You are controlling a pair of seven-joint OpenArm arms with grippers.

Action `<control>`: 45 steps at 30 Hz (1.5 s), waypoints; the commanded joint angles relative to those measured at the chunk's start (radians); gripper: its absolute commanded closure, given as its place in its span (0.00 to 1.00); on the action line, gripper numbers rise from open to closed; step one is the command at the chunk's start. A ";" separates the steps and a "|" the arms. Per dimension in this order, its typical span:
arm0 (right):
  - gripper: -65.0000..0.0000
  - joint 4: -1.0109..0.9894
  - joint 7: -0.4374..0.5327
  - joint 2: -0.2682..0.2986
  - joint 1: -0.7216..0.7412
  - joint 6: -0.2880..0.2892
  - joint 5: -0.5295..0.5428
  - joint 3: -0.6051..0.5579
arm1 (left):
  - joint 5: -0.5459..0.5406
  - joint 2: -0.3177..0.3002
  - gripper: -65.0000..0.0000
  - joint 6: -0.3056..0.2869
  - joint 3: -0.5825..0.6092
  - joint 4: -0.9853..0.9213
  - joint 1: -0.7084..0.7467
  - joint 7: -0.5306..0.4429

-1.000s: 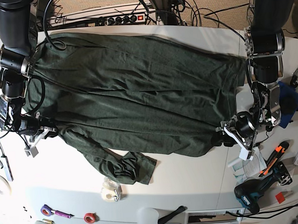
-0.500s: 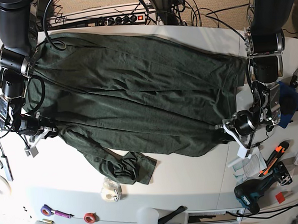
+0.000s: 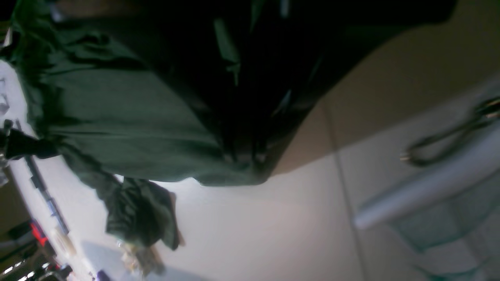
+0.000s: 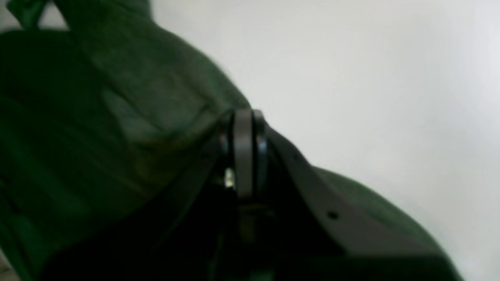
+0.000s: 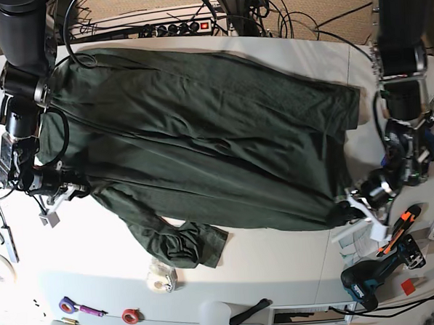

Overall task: Layout the t-shirt on the table in an organized manner, then fold the t-shirt properly
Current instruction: 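Fold the shirt lengthwise, bringing the hem edge toward the collar edge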

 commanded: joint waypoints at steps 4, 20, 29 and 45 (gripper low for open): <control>1.00 0.193 -0.047 0.019 -0.071 0.001 0.055 0.002 | -0.150 -0.042 1.00 -0.009 -0.003 0.031 -0.031 0.124; 1.00 0.811 -0.299 0.017 -0.446 0.001 0.287 0.365 | -0.538 -0.137 1.00 -0.009 -0.003 0.045 -0.029 0.562; 1.00 0.833 -0.424 0.017 -0.521 0.001 0.439 0.504 | -0.642 -0.186 1.00 -0.009 -0.003 0.057 0.048 0.656; 1.00 0.833 -0.424 0.017 -0.561 0.001 0.438 0.563 | -0.661 -0.191 1.00 -0.009 -0.003 0.278 0.290 0.765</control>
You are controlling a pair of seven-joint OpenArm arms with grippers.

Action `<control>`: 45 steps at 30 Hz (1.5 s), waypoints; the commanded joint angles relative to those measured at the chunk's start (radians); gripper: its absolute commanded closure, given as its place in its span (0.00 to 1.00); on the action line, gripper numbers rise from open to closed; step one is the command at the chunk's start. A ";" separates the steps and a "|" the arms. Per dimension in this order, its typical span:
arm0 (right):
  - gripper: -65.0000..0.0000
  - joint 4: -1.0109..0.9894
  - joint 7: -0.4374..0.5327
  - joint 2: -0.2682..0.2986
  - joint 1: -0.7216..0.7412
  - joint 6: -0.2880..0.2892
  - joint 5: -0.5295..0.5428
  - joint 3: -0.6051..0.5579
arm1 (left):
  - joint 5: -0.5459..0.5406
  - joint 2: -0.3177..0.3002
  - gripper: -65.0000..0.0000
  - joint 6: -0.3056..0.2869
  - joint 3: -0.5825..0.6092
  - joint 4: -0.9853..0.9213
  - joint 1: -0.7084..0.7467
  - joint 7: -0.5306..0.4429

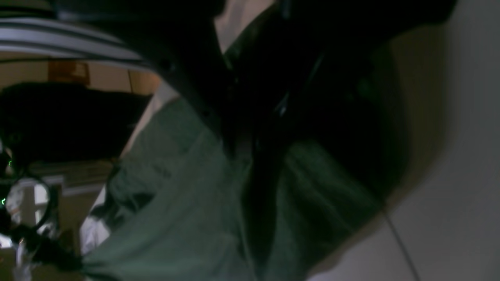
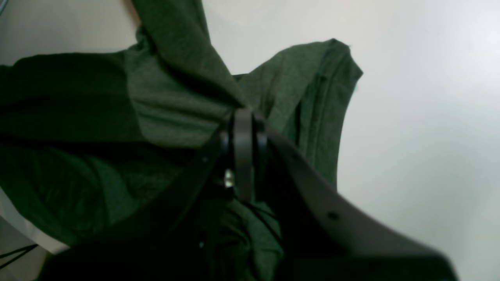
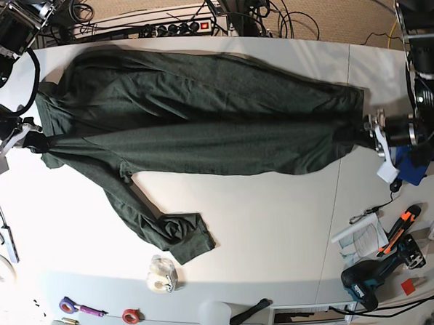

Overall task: Layout the t-shirt on the table in an organized manner, then fold the t-shirt properly
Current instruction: 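Fold the shirt lengthwise, bringing the hem edge toward the collar edge, then grasp the hanging sleeve with the right gripper and lift it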

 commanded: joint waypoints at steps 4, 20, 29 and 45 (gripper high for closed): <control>1.00 0.017 0.017 0.028 0.014 0.001 0.015 0.008 | -0.027 -0.022 1.00 0.000 -0.007 0.038 0.011 -0.011; 0.79 0.016 0.063 0.028 0.014 0.001 -0.233 0.007 | 0.121 -0.022 0.63 0.000 -0.007 0.038 0.013 -0.170; 0.66 0.018 0.104 0.051 0.050 0.001 -0.177 0.008 | 0.011 -0.034 0.63 0.000 -0.121 0.081 -0.053 -0.156; 0.66 0.016 0.175 -0.122 0.249 0.001 -0.020 -0.070 | -0.009 -0.127 0.63 0.000 -0.334 0.144 -0.137 -0.140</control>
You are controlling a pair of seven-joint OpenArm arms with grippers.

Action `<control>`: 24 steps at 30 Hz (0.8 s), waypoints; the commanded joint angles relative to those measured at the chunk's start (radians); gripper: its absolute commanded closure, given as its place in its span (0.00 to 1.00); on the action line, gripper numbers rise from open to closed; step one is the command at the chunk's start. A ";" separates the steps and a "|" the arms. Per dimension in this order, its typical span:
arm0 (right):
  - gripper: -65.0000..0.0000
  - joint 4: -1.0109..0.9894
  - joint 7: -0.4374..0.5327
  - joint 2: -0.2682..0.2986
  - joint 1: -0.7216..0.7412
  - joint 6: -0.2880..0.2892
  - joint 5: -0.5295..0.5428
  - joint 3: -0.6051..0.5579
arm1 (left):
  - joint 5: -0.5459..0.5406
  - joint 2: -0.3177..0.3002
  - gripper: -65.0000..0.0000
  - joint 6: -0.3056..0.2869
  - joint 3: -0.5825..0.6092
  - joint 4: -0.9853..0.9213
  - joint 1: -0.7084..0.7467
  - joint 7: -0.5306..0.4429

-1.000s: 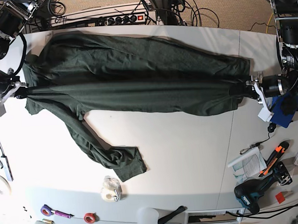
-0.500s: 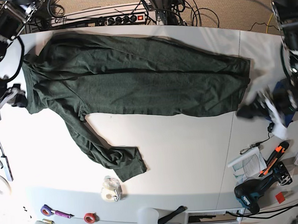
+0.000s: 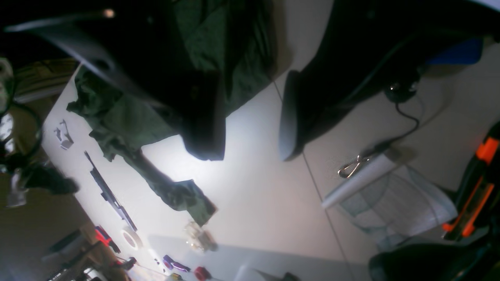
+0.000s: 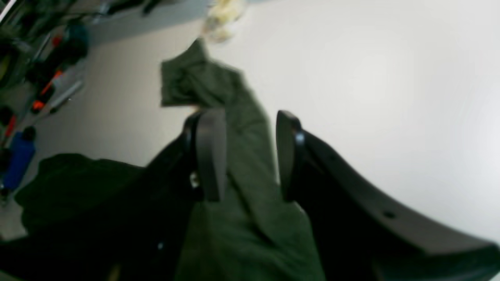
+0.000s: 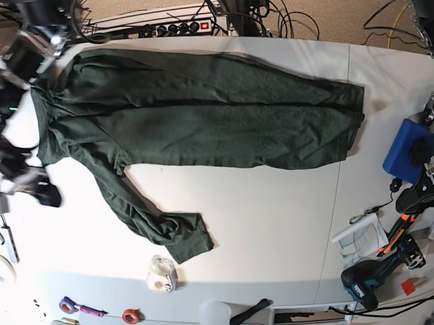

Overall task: Layout the t-shirt on the table in an organized manner, then fold the t-shirt properly
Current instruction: 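Grasp the hanging sleeve with the right gripper and lift it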

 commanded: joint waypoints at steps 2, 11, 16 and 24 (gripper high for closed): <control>0.66 0.016 0.134 -0.029 0.024 0.002 -0.094 -0.089 | -0.026 -0.022 0.63 -0.001 -0.008 0.014 -0.025 -0.019; 0.66 -0.002 0.525 -0.151 0.106 -0.251 -0.890 -0.682 | -0.003 0.007 0.63 -0.001 -0.007 0.014 -0.005 -0.019; 0.66 -0.153 0.525 -0.196 0.207 -0.402 -1.065 -0.885 | -0.002 0.008 0.63 -0.001 -0.008 0.014 0.006 -0.019; 0.66 -0.472 0.528 -0.225 0.347 -0.509 -1.149 -0.895 | -0.002 0.008 0.63 -0.001 -0.008 0.014 0.006 -0.019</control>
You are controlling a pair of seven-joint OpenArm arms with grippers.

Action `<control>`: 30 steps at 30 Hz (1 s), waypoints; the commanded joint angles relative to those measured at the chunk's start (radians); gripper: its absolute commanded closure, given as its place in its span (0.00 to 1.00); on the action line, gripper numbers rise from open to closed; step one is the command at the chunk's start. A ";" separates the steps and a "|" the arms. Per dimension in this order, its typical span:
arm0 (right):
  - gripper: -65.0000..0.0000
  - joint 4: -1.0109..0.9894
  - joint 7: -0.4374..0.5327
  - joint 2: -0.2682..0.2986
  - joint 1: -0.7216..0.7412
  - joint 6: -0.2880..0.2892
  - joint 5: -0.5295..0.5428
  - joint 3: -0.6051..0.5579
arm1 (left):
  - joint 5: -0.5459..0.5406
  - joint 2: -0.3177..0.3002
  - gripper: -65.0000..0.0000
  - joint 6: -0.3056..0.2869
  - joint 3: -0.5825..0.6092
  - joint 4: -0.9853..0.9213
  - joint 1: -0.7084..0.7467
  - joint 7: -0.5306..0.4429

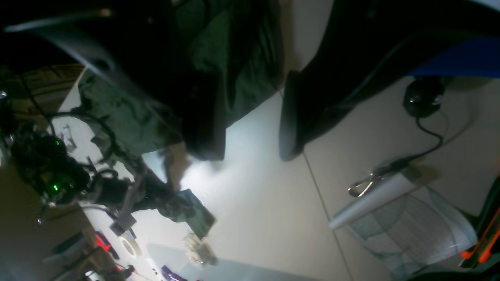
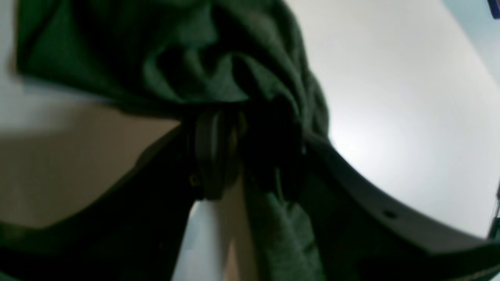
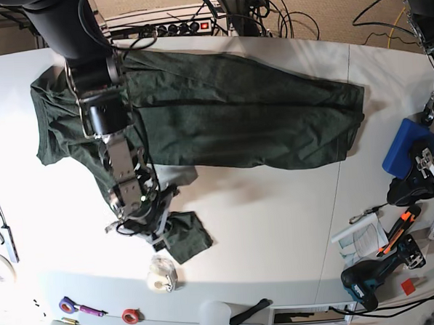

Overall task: Layout the t-shirt on the table in an organized manner, then fold the t-shirt properly
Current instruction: 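Grasp the hanging sleeve with the right gripper and lift it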

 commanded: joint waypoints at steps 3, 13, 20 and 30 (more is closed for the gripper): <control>0.66 0.014 0.022 0.003 0.032 -0.013 -0.013 0.032 | -0.029 -0.024 0.63 -0.001 -0.008 0.014 -0.022 -0.019; 0.65 0.015 -0.002 0.002 0.032 -0.077 -0.056 0.072 | -0.028 -0.024 0.63 -0.001 -0.008 0.014 -0.021 -0.019; 0.48 0.015 -0.011 0.002 0.029 -0.075 -0.066 0.072 | -0.028 -0.024 0.63 -0.001 -0.008 0.014 -0.021 -0.019; 1.00 0.015 0.014 0.002 0.029 -0.034 -0.016 0.072 | -0.028 -0.024 0.63 -0.001 -0.008 0.014 -0.022 -0.019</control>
